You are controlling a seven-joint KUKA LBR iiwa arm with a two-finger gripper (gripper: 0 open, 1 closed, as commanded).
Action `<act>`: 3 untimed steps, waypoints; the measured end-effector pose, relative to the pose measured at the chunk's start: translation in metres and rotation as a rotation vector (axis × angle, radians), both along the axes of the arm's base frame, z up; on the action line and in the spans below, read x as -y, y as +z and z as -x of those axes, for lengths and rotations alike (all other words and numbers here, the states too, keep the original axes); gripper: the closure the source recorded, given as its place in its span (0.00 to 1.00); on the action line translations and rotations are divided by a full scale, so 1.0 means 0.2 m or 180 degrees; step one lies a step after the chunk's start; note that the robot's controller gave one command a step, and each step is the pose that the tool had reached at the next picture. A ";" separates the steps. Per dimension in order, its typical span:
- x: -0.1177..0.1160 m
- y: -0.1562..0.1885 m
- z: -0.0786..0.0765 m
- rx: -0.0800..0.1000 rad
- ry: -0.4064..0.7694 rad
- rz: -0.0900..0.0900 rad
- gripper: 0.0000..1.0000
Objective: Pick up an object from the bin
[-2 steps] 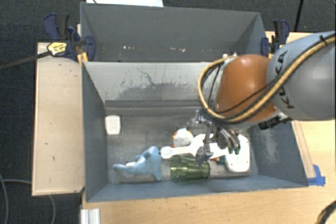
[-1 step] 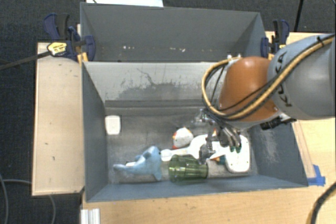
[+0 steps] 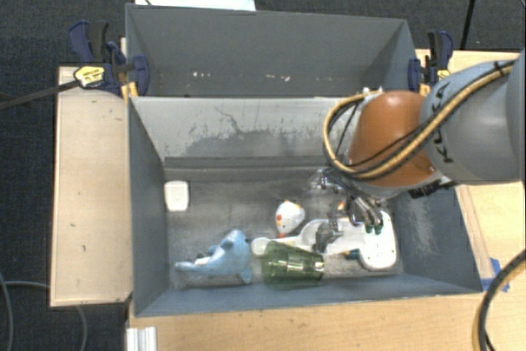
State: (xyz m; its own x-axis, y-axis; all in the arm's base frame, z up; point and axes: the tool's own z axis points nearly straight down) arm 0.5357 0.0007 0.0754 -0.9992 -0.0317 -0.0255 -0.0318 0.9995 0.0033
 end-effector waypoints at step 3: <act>-0.15 0.02 0.16 -0.0033 -0.0735 0.0004 1.00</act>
Offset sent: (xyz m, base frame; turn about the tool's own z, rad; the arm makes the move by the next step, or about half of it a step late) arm 0.0000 0.0000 0.0000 0.0000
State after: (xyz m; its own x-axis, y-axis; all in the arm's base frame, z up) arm 0.5042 0.0312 0.0794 -0.9801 0.1979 -0.0154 0.1979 0.9802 0.0011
